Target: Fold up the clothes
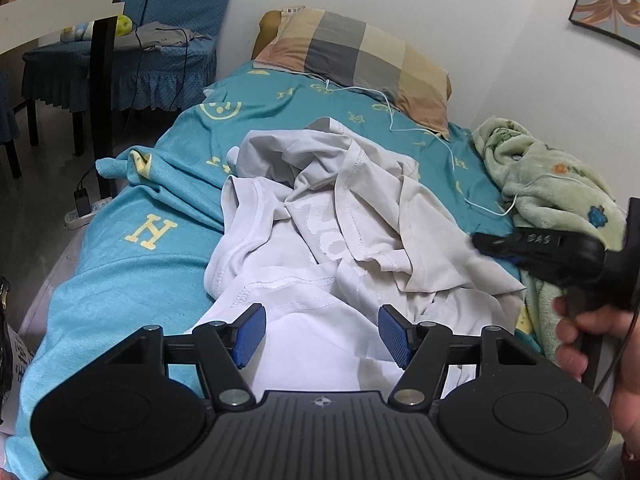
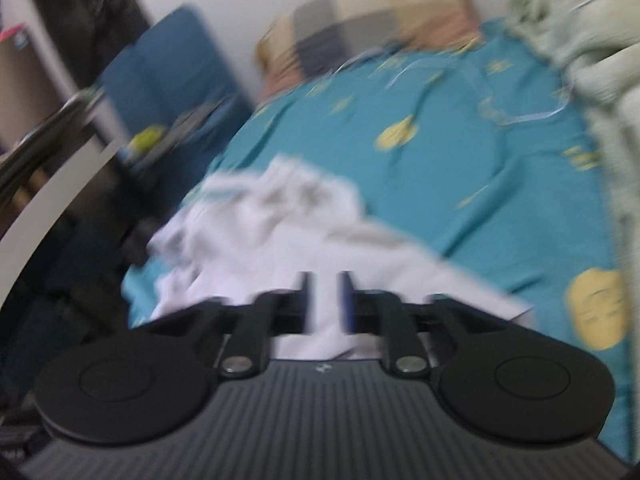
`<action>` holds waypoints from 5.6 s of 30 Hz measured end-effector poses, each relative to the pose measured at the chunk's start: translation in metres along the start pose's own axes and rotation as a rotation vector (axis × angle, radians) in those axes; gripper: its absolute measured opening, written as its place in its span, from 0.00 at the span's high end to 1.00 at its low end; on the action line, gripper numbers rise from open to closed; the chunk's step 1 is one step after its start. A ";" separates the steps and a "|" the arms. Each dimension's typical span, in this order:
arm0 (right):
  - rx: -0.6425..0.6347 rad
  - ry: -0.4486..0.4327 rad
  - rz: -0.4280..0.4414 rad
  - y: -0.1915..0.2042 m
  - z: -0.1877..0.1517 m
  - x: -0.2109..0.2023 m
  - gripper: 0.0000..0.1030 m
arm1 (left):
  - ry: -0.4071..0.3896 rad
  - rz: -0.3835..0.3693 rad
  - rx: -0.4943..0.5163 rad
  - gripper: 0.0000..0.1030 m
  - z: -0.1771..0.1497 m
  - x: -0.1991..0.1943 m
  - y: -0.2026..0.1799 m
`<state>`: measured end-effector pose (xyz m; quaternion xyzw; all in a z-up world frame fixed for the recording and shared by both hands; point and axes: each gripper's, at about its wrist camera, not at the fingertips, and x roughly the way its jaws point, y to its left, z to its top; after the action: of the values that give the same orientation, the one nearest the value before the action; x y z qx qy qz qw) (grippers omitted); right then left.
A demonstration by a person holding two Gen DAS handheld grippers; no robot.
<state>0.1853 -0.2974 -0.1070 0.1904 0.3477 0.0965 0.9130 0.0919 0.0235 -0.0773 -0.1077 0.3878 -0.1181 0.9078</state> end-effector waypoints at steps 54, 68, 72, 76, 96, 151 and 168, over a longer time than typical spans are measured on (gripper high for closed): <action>-0.023 0.026 0.080 0.017 -0.012 -0.076 0.20 | -0.218 -0.295 0.166 0.99 0.000 -0.017 -0.044; -0.669 0.033 0.458 0.101 -0.044 -0.110 0.20 | -0.392 -0.426 0.036 0.99 0.008 -0.075 -0.033; -0.712 -0.032 0.455 0.113 -0.052 -0.106 0.20 | -0.386 -0.441 0.056 0.99 0.008 -0.076 -0.033; -0.709 -0.051 0.400 0.119 -0.055 -0.092 0.21 | -0.382 -0.436 0.069 0.98 0.007 -0.076 -0.032; 0.019 -0.228 0.053 0.001 0.012 -0.113 0.94 | -0.355 -0.324 0.099 0.45 0.009 -0.080 -0.028; -0.909 0.332 0.600 0.140 -0.103 -0.090 0.70 | -0.046 -0.332 -0.176 0.93 0.072 0.000 0.070; -0.386 0.114 0.464 0.092 0.000 -0.034 0.48 | 0.105 -0.186 -0.061 0.91 -0.011 -0.007 0.015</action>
<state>0.1556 -0.2246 -0.0488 0.0821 0.3208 0.3773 0.8649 0.0813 0.0392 -0.0839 -0.1643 0.4267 -0.1953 0.8676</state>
